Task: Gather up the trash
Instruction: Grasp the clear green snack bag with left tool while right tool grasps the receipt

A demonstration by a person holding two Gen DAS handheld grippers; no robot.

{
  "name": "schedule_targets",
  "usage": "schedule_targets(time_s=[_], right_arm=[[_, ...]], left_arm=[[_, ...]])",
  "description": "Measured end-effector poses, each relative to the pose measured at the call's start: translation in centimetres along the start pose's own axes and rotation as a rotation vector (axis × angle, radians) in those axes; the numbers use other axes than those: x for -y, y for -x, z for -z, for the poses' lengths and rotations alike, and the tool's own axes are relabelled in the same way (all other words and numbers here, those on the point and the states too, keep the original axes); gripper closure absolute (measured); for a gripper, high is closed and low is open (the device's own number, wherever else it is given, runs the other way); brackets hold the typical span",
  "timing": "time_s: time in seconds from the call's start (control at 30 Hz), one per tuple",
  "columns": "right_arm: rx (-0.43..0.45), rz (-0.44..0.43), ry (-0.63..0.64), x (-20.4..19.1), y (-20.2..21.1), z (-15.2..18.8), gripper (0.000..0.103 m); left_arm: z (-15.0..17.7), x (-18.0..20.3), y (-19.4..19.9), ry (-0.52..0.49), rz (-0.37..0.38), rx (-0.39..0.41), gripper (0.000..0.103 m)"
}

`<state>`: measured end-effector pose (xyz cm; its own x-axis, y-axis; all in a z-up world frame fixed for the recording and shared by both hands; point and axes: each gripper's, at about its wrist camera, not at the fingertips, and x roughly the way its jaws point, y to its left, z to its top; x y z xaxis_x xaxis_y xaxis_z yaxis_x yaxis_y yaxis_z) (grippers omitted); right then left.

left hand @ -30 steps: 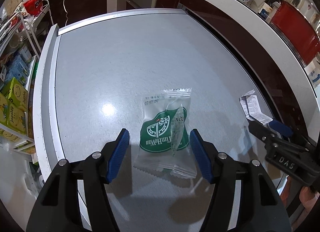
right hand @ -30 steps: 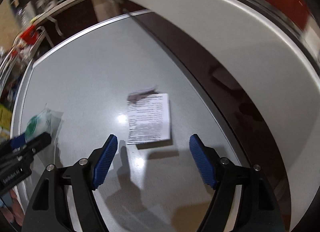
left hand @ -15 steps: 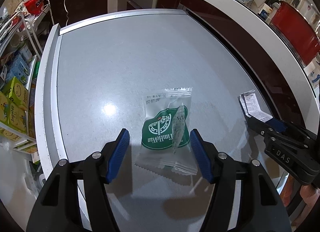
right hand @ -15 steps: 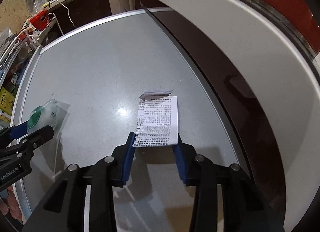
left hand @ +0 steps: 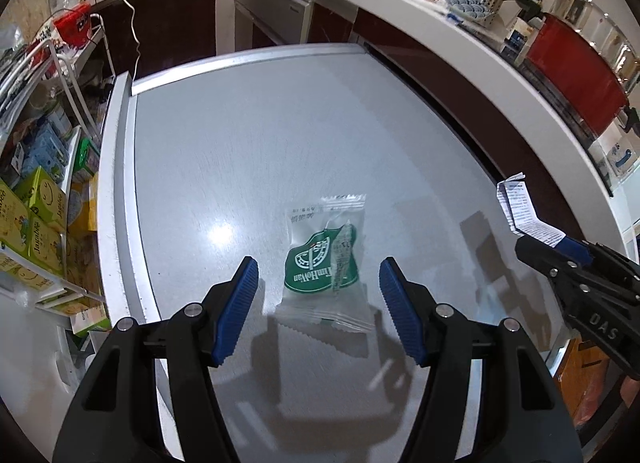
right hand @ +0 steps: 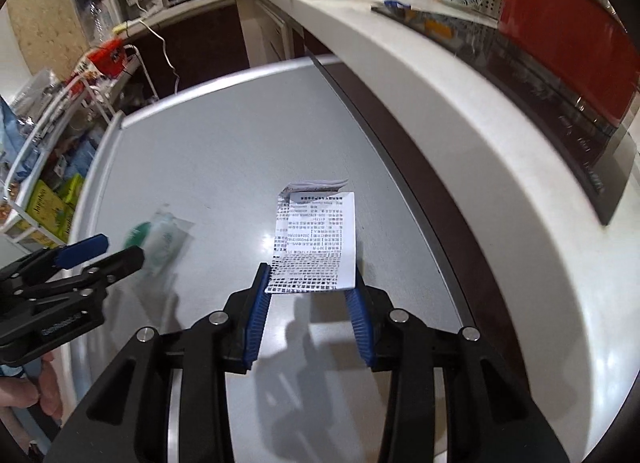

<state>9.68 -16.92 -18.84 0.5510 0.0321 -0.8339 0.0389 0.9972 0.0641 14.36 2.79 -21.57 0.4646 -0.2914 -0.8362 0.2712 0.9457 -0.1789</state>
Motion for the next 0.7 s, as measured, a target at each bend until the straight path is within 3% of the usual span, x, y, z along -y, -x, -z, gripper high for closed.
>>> schedule_targets(time_s=[0.1, 0.37, 0.4, 0.47, 0.7], right_arm=[[0.016, -0.007, 0.008, 0.2, 1.4, 0.3, 0.066], [0.035, -0.019, 0.025, 0.4, 3.4, 0.9, 0.066], [0.036, -0.021, 0.027, 0.5, 3.5, 1.1, 0.066], [0.034, -0.023, 0.028, 0.3, 3.5, 1.2, 0.066], [0.034, -0.029, 0.04, -0.1, 4.2, 1.8, 0.066]], left_arm=[[0.0, 0.2, 0.9, 0.003, 0.007, 0.008, 0.044], [0.4, 1.5, 1.9, -0.022, -0.007, 0.018, 0.045], [0.4, 1.6, 1.7, -0.029, -0.019, 0.017, 0.044], [0.2, 1.4, 1.0, -0.034, -0.042, 0.01, 0.029], [-0.9, -0.3, -2.7, 0.024, -0.028, -0.074, 0.028]])
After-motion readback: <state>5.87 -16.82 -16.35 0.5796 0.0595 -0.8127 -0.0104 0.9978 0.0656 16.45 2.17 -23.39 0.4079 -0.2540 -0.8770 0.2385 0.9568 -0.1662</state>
